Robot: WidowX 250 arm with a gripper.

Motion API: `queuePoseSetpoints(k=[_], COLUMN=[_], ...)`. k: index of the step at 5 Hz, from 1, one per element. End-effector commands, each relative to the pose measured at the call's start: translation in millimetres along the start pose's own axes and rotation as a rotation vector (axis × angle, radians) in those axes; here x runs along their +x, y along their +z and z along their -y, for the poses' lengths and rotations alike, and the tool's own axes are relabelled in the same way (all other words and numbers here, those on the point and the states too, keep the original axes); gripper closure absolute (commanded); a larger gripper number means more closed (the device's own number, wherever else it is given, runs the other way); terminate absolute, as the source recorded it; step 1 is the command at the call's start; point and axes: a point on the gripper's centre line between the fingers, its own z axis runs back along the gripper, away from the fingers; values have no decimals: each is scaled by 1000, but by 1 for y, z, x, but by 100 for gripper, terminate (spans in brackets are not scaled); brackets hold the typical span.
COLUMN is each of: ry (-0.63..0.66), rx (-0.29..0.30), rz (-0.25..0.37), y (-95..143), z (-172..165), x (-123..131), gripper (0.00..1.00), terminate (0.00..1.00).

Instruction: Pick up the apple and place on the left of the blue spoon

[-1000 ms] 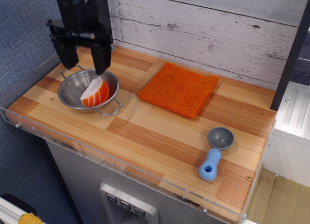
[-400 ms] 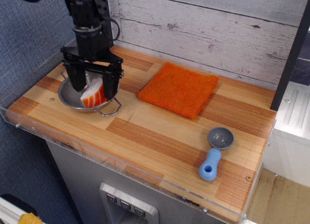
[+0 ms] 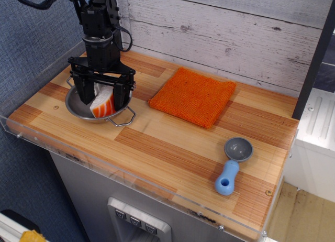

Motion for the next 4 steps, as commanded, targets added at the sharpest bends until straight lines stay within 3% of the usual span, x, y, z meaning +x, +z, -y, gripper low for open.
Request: queuePoseSetpoints(k=[1,4], ry=[1,-7], rx=[-7,-22], rz=[60,106], y=[18,41], z=[-2,-3], x=[1,-9], gripper=[100,100], terminate=[0,0])
